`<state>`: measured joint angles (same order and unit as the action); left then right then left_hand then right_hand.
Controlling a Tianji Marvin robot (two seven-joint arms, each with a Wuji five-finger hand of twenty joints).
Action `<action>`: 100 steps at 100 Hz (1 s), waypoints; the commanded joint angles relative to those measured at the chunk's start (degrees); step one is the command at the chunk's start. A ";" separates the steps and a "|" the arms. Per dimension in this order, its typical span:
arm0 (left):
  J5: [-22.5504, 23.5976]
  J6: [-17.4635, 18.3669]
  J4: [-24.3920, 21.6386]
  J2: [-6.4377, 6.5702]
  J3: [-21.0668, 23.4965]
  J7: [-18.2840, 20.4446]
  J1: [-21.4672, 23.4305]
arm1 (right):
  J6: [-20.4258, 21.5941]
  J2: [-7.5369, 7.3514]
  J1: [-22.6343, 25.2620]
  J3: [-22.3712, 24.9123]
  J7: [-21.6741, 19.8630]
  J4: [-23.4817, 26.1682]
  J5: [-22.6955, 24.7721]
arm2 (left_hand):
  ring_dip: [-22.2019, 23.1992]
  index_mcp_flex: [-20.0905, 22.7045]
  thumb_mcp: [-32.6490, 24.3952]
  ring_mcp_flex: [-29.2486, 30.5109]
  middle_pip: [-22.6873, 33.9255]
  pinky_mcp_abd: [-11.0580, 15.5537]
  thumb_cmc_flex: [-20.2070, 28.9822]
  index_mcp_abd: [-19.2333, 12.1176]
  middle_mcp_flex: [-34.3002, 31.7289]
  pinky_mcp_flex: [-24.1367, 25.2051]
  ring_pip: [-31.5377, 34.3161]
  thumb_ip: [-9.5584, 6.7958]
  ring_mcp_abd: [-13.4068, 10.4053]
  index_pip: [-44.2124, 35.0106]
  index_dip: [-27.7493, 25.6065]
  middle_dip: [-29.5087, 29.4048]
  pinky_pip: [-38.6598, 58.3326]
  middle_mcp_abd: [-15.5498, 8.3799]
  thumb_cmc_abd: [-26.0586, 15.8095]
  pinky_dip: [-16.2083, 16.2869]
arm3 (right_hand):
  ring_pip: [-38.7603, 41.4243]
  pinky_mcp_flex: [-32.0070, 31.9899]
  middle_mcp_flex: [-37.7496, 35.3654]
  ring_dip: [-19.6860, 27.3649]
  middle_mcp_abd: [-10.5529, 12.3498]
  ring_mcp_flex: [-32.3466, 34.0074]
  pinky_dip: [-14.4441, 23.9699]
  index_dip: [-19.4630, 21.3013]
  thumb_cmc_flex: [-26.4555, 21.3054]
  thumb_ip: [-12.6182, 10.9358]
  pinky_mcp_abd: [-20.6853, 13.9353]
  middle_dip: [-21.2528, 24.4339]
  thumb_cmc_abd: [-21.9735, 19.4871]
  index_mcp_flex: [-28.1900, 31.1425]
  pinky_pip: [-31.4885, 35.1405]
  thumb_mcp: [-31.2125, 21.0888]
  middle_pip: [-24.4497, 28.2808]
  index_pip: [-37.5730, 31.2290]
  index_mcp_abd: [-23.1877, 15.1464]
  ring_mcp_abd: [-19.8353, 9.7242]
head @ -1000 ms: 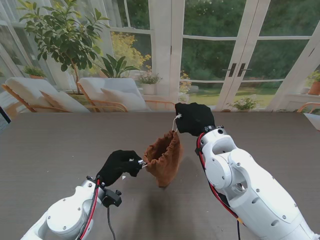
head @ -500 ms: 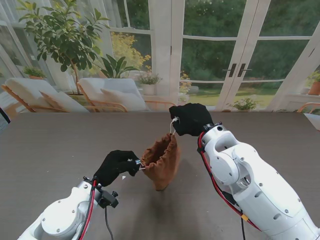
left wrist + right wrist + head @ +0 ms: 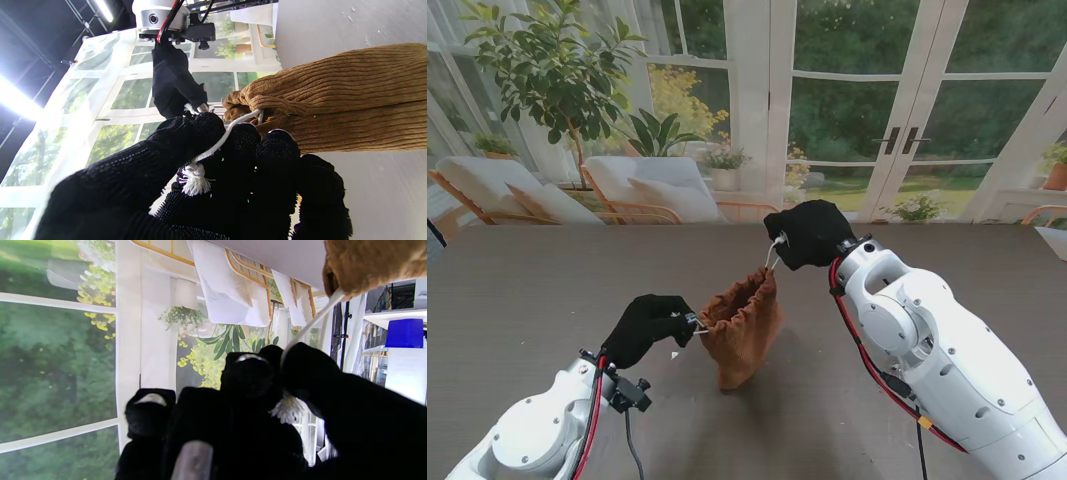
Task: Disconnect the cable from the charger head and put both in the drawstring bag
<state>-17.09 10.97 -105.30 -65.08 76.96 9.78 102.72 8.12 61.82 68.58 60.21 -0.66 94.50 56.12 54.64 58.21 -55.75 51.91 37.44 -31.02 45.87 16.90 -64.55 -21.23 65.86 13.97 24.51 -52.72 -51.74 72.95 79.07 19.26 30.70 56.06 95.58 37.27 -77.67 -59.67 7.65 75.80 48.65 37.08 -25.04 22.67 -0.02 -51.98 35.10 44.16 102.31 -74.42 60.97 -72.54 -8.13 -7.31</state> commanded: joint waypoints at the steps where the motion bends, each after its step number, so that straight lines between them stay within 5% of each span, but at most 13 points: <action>1: -0.55 0.31 -0.50 0.09 0.23 1.49 0.06 | 0.67 -0.28 -0.31 0.09 -0.56 -0.30 0.75 | 0.40 4.52 -2.05 1.71 1.09 3.27 -1.66 -2.67 -1.85 -0.46 2.54 1.35 -0.74 -4.63 -1.00 -0.66 1.02 -3.09 -3.59 1.16 | 1.93 29.64 -4.99 -0.41 -2.40 0.26 -1.68 1.50 0.09 0.89 -1.90 -1.04 1.31 0.95 1.64 -6.15 1.03 -0.84 -3.43 -12.09; 41: -2.00 1.00 -0.53 0.41 0.86 3.43 0.26 | 2.01 -0.95 -0.81 -0.06 0.26 -1.17 6.01 | 0.20 4.41 -2.06 2.41 1.10 2.88 -1.66 -2.59 -2.18 -1.26 2.83 1.40 -1.02 -4.49 -0.56 -1.23 1.35 -3.11 -3.33 0.86 | 2.98 29.92 -5.19 -1.29 -2.62 0.24 -0.51 0.77 -1.55 1.24 -1.88 -1.24 1.52 1.00 3.05 -6.46 1.96 -1.76 1.54 -12.37; 100: -3.07 2.19 -2.16 1.15 2.35 6.62 1.98 | 6.55 -2.14 -2.37 -0.38 -0.04 -2.81 12.08 | -0.19 4.63 -2.27 3.75 1.15 2.38 -1.96 -2.85 -2.98 -2.41 3.13 1.27 -1.72 -4.58 -0.32 -2.28 1.74 -3.42 -3.34 -0.15 | 2.76 30.01 -5.12 -1.68 -2.05 0.29 -0.25 0.56 -1.35 1.24 -2.83 -0.86 1.27 0.96 3.21 -6.27 2.43 -2.18 1.06 -13.39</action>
<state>-19.74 12.90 -106.72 -63.99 79.13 14.98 104.34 14.33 59.95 66.37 59.94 0.30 91.78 67.44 54.63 58.30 -55.93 53.40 37.73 -30.87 45.32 16.39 -65.43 -22.79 66.54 13.97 23.89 -53.14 -51.60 71.35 79.14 18.79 30.70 56.08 95.57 37.27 -77.67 -60.34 8.38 75.80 48.65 37.15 -25.05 23.39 -0.88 -52.13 35.52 44.63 102.31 -75.78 61.05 -72.67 -6.59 -8.09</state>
